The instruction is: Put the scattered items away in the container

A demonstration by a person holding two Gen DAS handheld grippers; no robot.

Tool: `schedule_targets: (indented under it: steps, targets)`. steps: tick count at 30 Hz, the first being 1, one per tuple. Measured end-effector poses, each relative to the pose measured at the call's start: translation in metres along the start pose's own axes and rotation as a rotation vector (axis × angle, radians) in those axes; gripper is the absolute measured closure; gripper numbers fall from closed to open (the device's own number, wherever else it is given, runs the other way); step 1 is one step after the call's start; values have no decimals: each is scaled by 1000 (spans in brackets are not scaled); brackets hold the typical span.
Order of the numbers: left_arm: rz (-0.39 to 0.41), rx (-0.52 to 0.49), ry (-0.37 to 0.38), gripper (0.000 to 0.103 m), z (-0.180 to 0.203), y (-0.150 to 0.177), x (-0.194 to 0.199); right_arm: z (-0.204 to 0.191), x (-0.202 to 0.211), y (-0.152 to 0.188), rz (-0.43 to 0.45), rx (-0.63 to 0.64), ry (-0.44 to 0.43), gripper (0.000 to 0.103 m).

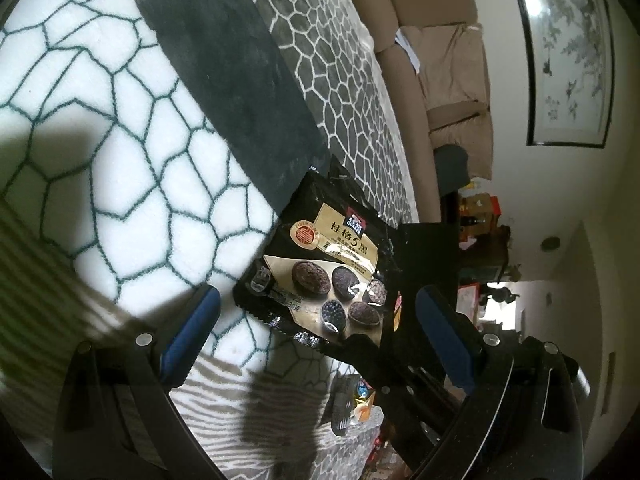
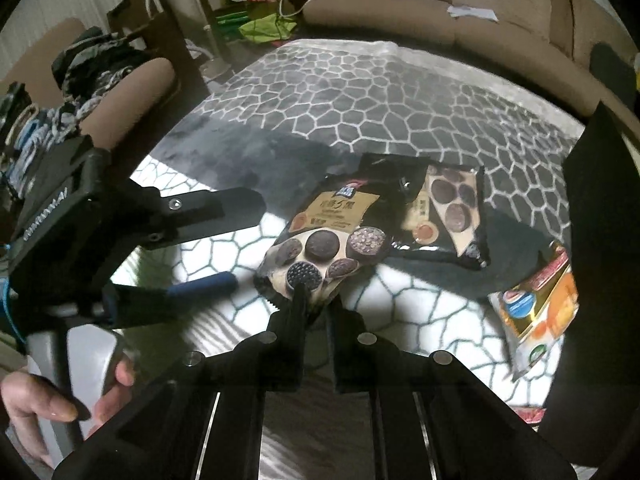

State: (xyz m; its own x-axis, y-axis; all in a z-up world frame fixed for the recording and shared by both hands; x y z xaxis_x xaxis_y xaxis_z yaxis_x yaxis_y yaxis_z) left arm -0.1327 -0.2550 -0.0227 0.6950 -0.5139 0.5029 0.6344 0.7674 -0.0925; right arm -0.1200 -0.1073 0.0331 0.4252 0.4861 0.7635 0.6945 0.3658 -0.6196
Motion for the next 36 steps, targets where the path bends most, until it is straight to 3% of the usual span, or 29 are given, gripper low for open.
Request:
schedule_targets:
  steps: [6,7,9,10,13,16,19,20,23,24,28,32,34,36]
  targets:
    - [-20,12,27,7,-1,8,1,12,3,2,-46,-209,-155,95]
    - [-30,16,32,11,0,11,0,14,4,2,-52,-249,-187,95]
    - [-71,28,50,32,1,17,-5,14,7,2,-56,-288,-227,95]
    - [-90,34,51,38,0,19,-8,12,8,3,-59,-287,-233,95]
    - [-122,77,75,38,0,27,-13,10,8,6,-63,-286,-227,95]
    - [-113,63,38,38,1,29,-11,24,9,7,-50,-341,-219,95]
    - [-93,38,34,38,6,25,-4,47,18,0,10,-381,-130,92]
    - [-86,32,31,37,7,23,-2,52,18,-3,17,-381,-106,89]
    - [-66,5,20,36,9,19,3,69,9,-15,17,-366,-31,53]
    - [-63,1,18,35,8,18,4,74,4,-17,10,-366,-18,52]
    - [-73,14,27,35,7,16,2,93,-16,-20,-9,-409,-11,52]
    - [-87,13,33,34,2,16,-3,100,-33,-16,-39,-450,-79,52]
    - [-95,31,29,33,-1,16,-7,99,-40,-12,-52,-439,-71,55]
    - [-101,46,26,33,-4,15,-10,98,-41,-10,-45,-454,-100,80]
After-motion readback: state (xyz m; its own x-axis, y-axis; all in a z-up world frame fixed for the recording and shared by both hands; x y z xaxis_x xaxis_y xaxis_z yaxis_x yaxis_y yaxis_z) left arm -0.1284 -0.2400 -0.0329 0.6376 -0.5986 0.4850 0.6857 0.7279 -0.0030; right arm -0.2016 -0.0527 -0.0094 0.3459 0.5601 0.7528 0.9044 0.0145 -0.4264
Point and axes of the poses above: each gripper's, at about its wrist camera, not at the fingertips, and x roughly against the way its jaws point, z to its right, y to its underside, the point moved 2 cm from there along -x, roughly the way its jaws point, and after that the axes turned 11 degrees about z, right-handed, at the moved point
